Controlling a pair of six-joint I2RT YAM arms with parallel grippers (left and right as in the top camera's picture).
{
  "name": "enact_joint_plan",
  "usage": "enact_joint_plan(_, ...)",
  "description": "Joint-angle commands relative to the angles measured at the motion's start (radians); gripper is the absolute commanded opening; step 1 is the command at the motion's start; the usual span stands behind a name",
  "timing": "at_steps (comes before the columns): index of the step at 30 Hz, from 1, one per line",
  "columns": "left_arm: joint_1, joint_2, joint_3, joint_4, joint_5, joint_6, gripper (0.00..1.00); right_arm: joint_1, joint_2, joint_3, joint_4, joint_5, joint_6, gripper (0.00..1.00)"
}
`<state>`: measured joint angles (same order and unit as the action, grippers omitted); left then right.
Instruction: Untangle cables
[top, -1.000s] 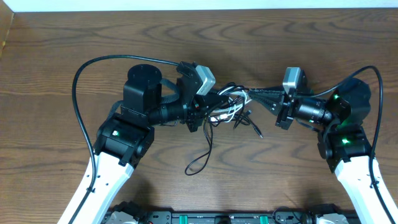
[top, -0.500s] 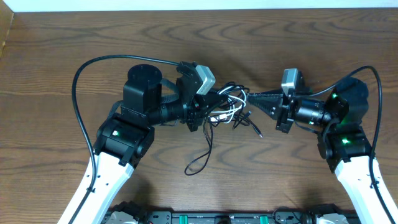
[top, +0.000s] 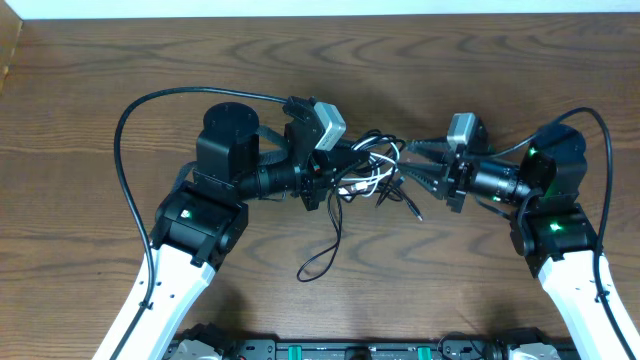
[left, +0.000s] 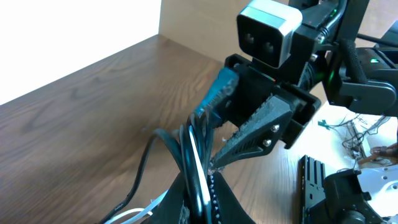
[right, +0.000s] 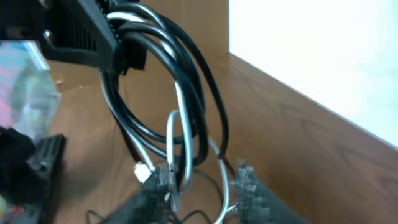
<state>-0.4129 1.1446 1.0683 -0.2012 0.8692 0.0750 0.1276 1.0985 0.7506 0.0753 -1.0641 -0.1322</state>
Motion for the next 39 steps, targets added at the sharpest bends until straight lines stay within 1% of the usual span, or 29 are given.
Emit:
enact_joint_plan(1,0.002,-0.006,0.020,0.010,0.040,-0.008,0.08,-0.003,-0.005,0.002,0.019,0.021,0.031,0.41)
enact_joint_plan(4,0.001,-0.005,0.020,0.017,0.040,-0.008,0.08,0.000,-0.005,0.002,0.034,0.008,0.042,0.48)
enact_joint_plan(6,0.001,-0.005,0.020,0.028,0.049,-0.008,0.08,0.007,-0.005,0.002,0.035,0.007,0.041,0.49)
enact_joint_plan(8,0.001,-0.005,0.020,0.050,0.075,-0.008,0.08,0.015,-0.004,0.002,0.039,0.007,0.041,0.44)
enact_joint_plan(11,0.001,-0.005,0.020,0.077,0.092,-0.009,0.08,0.019,-0.002,0.002,0.044,0.007,0.041,0.31)
enact_joint_plan(12,0.001,-0.005,0.020,0.079,0.092,-0.009,0.08,0.019,-0.001,0.002,0.044,0.007,0.041,0.28)
enact_joint_plan(16,0.001,-0.005,0.020,0.080,0.092,-0.009,0.08,0.019,0.000,0.002,0.045,0.006,0.041,0.27)
enact_joint_plan(17,0.001,-0.005,0.020,0.080,0.092,-0.008,0.08,0.020,0.000,0.002,0.049,0.002,0.041,0.25)
enact_joint_plan(20,0.001,-0.005,0.020,0.085,0.092,-0.008,0.08,0.025,0.000,0.002,0.058,-0.009,0.037,0.13)
enact_joint_plan(21,0.001,-0.005,0.020,0.085,0.091,-0.008,0.08,0.026,0.000,0.002,0.064,-0.015,0.038,0.02)
enact_joint_plan(22,0.001,-0.005,0.020,0.088,0.091,-0.008,0.08,0.026,0.000,0.002,0.064,-0.016,0.037,0.01)
enact_joint_plan(27,0.002,-0.005,0.020,0.087,0.071,-0.008,0.08,0.026,0.000,0.002,0.063,-0.020,0.038,0.01)
enact_joint_plan(30,0.002,-0.005,0.020,0.079,-0.006,-0.009,0.08,0.026,0.000,0.002,0.064,-0.042,0.037,0.01)
enact_joint_plan(32,0.002,-0.005,0.019,0.064,-0.085,-0.010,0.08,0.024,0.000,0.002,0.077,-0.069,0.037,0.01)
enact_joint_plan(36,0.002,0.002,0.019,0.032,-0.206,-0.051,0.08,0.024,0.000,0.002,0.147,-0.172,0.037,0.01)
enact_joint_plan(39,0.002,0.013,0.019,0.015,-0.216,-0.051,0.08,0.025,-0.001,0.002,0.217,-0.262,0.042,0.01)
